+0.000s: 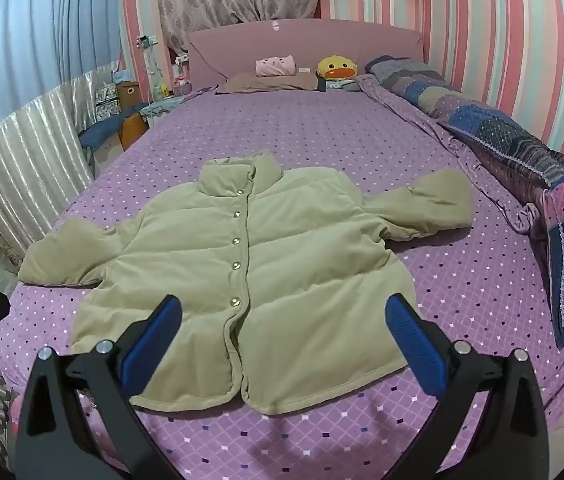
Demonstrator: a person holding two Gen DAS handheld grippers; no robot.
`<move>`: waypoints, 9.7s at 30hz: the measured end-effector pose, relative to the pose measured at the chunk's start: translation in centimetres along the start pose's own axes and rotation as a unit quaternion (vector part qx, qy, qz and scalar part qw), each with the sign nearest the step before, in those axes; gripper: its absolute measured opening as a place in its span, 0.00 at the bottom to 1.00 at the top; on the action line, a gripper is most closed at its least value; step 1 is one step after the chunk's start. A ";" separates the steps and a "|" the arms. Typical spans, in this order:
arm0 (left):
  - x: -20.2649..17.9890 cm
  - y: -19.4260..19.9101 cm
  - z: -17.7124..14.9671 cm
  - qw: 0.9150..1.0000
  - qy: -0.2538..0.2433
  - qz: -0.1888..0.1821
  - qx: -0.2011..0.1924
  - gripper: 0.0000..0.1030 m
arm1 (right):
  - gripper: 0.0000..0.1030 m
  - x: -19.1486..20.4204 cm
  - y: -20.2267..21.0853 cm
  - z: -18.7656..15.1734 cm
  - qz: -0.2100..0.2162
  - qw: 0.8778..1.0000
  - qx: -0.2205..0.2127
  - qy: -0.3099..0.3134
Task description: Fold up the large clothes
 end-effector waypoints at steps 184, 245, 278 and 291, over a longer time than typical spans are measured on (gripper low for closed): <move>18.2 -9.4 2.7 0.989 0.119 0.076 0.052 0.97 | 0.98 4.7 -5.8 6.0 -0.099 0.987 -0.036 0.119; 8.4 -22.9 22.0 0.996 -0.009 -0.041 0.077 0.09 | 0.98 -6.9 -17.2 10.9 -0.040 0.999 0.027 0.009; 2.5 -22.2 16.8 0.984 -0.149 0.049 0.086 0.97 | 0.98 -4.2 -23.7 13.6 -0.059 0.992 0.084 0.074; 15.6 -27.3 19.2 0.993 0.022 -0.027 0.112 0.97 | 0.82 10.4 -26.8 15.4 0.026 0.984 0.114 0.137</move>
Point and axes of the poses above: each gripper's, at about its wrist camera, not at the fingertips, and y roughly against the way its jaws point, x to its left, z to its top, the point moved 10 cm from there along -y, roughly the way its jaws point, and after that the axes turned 13 degrees about x, right-handed, at the moved point
